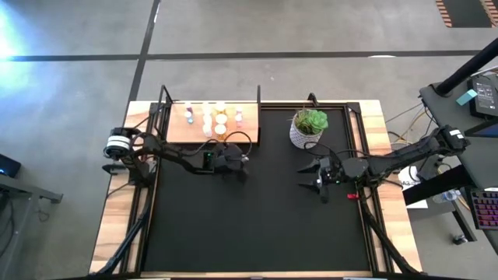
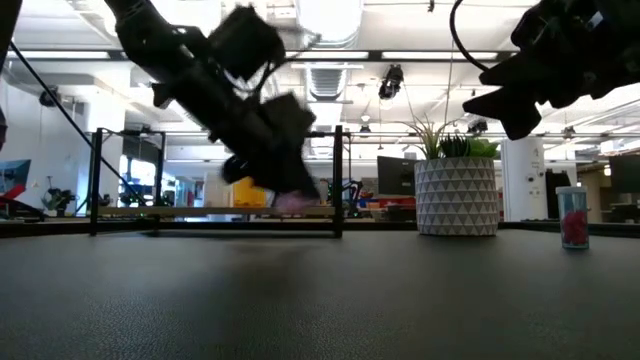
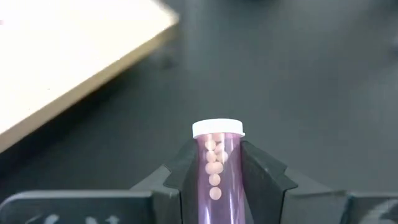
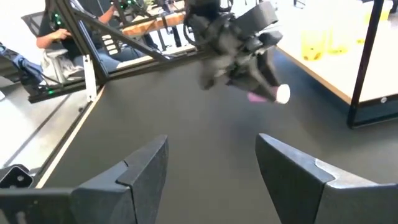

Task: Pick and place medicine bottles onto shelf by color
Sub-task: Put the pink pill bottle on the shelf aligned with the other pink pill bottles

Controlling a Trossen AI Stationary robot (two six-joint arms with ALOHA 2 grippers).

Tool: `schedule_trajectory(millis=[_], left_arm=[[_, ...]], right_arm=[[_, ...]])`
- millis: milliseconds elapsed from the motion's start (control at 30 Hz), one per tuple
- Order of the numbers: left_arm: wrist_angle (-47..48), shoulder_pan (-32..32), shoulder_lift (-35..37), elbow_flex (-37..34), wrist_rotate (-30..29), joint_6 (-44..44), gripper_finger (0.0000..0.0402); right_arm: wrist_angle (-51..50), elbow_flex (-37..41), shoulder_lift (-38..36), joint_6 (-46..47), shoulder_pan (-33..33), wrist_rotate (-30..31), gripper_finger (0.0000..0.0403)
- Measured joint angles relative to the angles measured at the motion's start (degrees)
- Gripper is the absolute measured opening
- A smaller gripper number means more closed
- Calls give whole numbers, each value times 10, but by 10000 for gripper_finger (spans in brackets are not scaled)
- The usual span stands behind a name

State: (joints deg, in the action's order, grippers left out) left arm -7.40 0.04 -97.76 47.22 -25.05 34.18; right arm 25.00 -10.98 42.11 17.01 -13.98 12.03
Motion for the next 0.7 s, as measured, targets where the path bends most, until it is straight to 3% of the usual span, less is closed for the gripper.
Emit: schedule_trajectory(millis=[300, 467, 700], left_arm=[[-231, -50, 1, -5, 169, -221, 89], [-294, -62, 1, -5, 204, -240, 89], [-298, -63, 1, -3, 219, -196, 89]], right_arm=[[5, -9, 1, -39, 0, -1, 233], [5, -52, 39, -136, 0, -20, 233], [-49, -158, 155, -290, 0, -20, 233]])
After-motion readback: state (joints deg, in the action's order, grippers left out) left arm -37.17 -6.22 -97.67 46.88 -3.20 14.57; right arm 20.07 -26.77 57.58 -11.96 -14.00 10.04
